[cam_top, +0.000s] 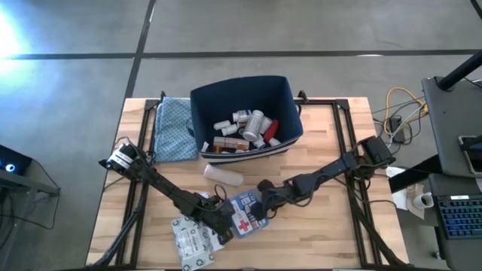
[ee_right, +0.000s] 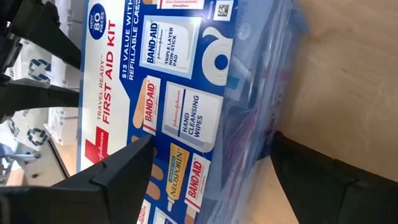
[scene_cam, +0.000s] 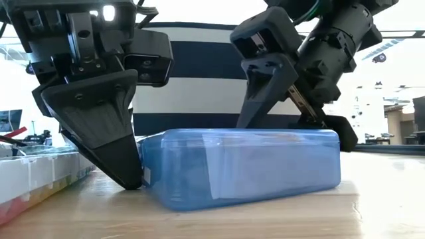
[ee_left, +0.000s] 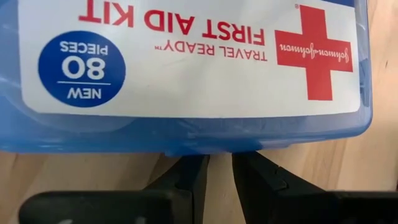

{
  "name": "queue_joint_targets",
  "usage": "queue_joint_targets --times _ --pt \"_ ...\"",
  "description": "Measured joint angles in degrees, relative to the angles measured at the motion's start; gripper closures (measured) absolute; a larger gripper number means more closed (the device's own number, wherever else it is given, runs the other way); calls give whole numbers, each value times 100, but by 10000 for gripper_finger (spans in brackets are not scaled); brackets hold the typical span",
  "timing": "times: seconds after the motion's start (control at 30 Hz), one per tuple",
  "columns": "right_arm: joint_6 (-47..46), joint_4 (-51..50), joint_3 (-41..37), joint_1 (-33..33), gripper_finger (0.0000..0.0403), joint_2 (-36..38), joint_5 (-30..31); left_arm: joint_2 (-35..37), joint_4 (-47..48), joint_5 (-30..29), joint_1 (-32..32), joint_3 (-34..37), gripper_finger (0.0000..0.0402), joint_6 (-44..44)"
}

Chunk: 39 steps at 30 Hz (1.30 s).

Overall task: Pick & place medical supplies in basket/bin
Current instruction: Put the blue first aid kit into the blue bin

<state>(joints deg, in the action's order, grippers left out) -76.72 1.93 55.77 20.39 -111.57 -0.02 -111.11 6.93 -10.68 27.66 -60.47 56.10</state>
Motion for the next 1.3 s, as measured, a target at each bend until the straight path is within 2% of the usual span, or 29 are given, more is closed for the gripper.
queue_joint_targets --times 0.3,0.5,0.67,0.8,0.93,1.13,1.3 --pt "102 780 -425 -89 103 2 -49 0 -47 36 2 32 340 17" --pt "332 1106 -338 -165 104 -45 -57 4 -26 179 11 42 340 43" --pt "480 440 103 -209 104 -57 -432 4 -37 261 17 62 340 41" --pt "813 -127 504 -209 103 -78 -358 4 -78 297 19 108 340 47" --pt "838 -864 746 -233 104 -66 0 4 -124 294 20 132 340 37" --pt "703 -833 723 -257 114 -51 43 2 -144 245 20 132 340 32" --pt "1058 -1005 944 -269 135 -15 79 63 -52 166 20 63 340 33"
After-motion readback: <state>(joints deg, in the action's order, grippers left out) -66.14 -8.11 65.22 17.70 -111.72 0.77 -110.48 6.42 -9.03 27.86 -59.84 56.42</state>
